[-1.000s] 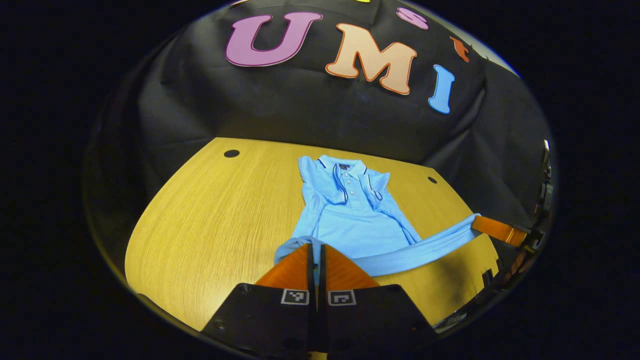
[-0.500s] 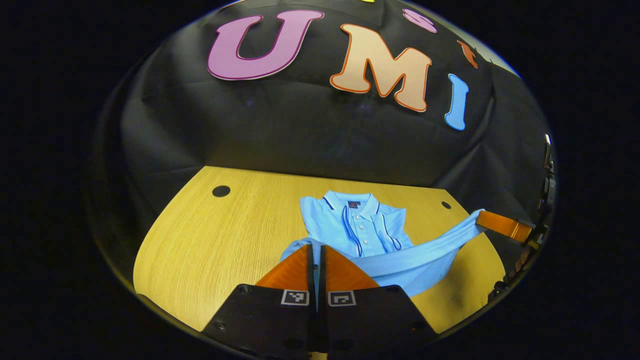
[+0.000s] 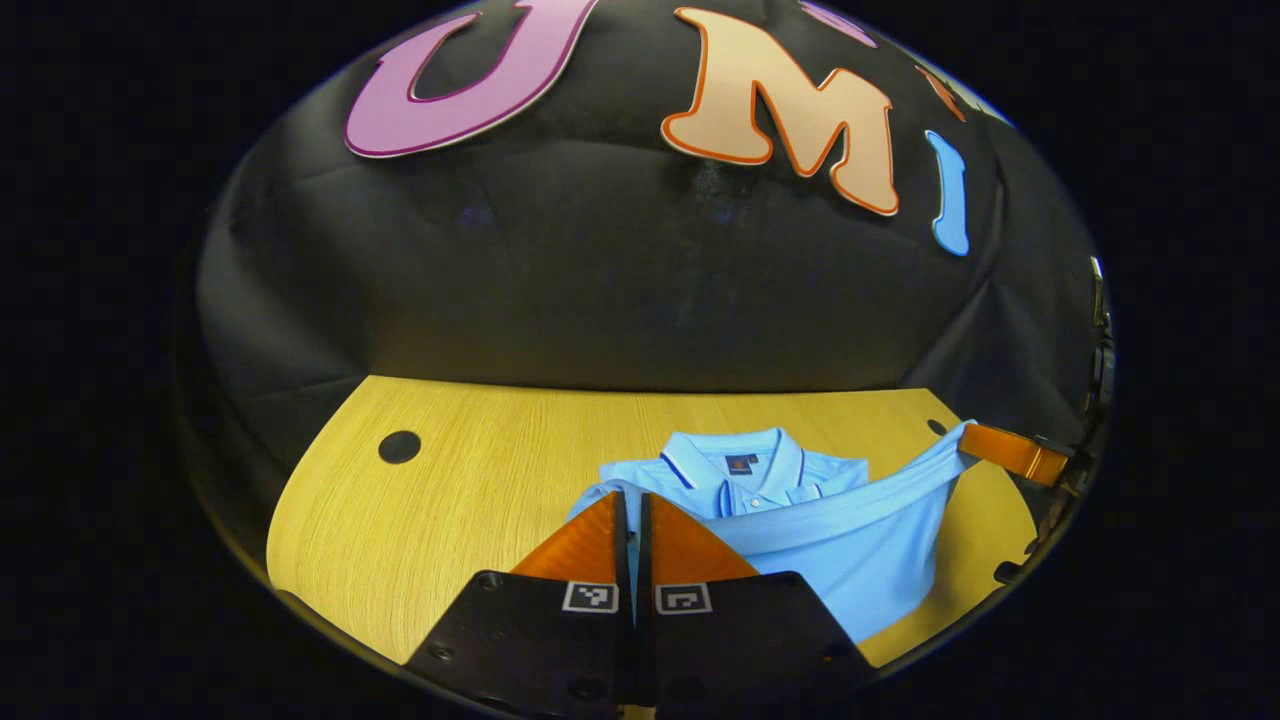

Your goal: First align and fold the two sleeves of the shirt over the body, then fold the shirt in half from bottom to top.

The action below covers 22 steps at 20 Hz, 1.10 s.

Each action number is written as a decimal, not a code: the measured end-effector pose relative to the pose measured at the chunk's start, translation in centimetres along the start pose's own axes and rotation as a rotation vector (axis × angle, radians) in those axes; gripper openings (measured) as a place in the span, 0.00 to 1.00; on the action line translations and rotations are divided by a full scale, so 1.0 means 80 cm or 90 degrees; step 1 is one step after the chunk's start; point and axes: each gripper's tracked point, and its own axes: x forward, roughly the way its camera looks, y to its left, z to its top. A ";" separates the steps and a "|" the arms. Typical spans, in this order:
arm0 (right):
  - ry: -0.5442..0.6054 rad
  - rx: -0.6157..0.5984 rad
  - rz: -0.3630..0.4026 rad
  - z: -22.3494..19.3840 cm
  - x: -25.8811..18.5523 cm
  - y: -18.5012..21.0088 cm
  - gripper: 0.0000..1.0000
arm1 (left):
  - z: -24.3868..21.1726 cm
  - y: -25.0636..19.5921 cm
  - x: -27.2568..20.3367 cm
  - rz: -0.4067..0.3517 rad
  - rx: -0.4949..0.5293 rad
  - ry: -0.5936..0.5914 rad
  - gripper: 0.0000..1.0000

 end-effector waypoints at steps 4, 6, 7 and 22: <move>0.019 0.009 -0.036 -0.026 0.064 -0.018 0.03 | -0.017 0.011 0.062 0.010 0.002 0.017 0.00; 0.042 0.008 -0.059 -0.046 0.087 -0.030 0.03 | -0.035 0.012 0.086 0.012 0.009 0.036 0.00; 0.051 0.009 -0.064 -0.053 0.095 -0.033 0.03 | -0.044 0.011 0.093 0.009 0.009 0.045 0.00; -0.174 -0.148 -0.017 0.060 -0.178 0.014 0.98 | 0.059 -0.022 -0.173 0.046 0.039 -0.198 0.95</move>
